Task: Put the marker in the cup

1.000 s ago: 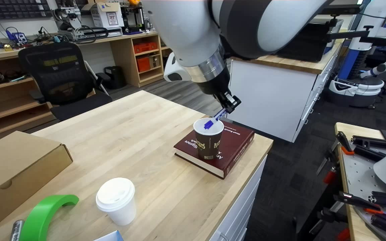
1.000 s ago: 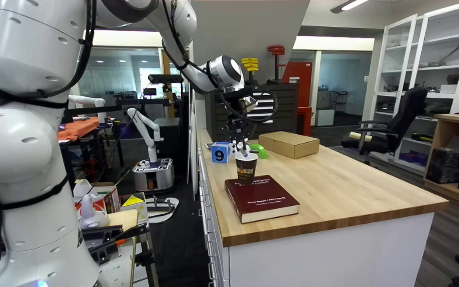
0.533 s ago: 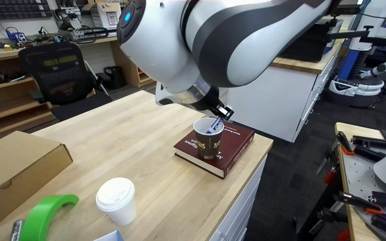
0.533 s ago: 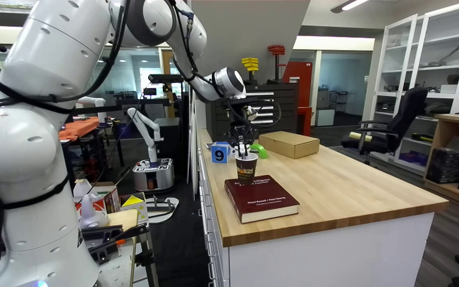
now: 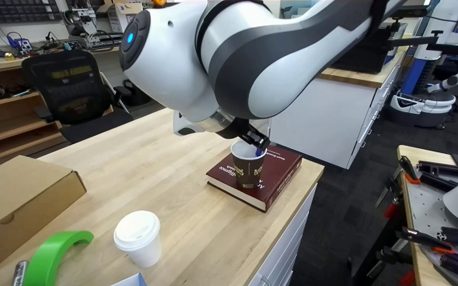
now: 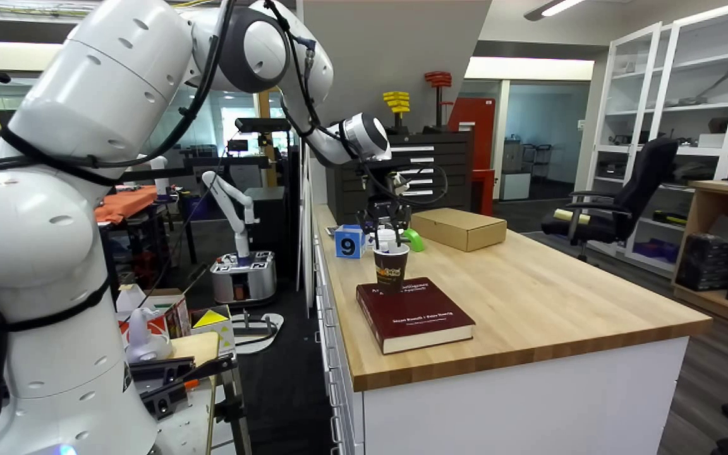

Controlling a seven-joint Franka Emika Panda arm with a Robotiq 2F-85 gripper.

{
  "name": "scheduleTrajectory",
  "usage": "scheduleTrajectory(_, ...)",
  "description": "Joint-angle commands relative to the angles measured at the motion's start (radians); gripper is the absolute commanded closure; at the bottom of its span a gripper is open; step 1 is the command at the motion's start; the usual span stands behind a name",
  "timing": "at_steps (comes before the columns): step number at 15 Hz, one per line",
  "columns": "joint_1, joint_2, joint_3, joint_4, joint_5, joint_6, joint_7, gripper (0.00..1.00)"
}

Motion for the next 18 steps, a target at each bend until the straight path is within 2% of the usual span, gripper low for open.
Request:
scheduleTrajectory(1, 0.002, -0.014, 0.000, 0.028, -0.001, -0.018, -0.013, 0.19)
scheduleTrajectory(3, -0.012, -0.038, 0.001, 0.015, 0.022, 0.002, 0.007, 0.06)
scheduleTrajectory(5, -0.036, -0.069, 0.003, -0.004, 0.067, 0.032, 0.034, 0.00)
scheduleTrajectory(12, -0.155, -0.185, -0.014, -0.106, 0.302, 0.223, 0.119, 0.00)
scheduleTrajectory(17, -0.210, -0.296, -0.036, -0.258, 0.423, 0.453, 0.202, 0.00)
scheduleTrajectory(18, -0.181, -0.199, -0.041, -0.124, 0.385, 0.351, 0.151, 0.00)
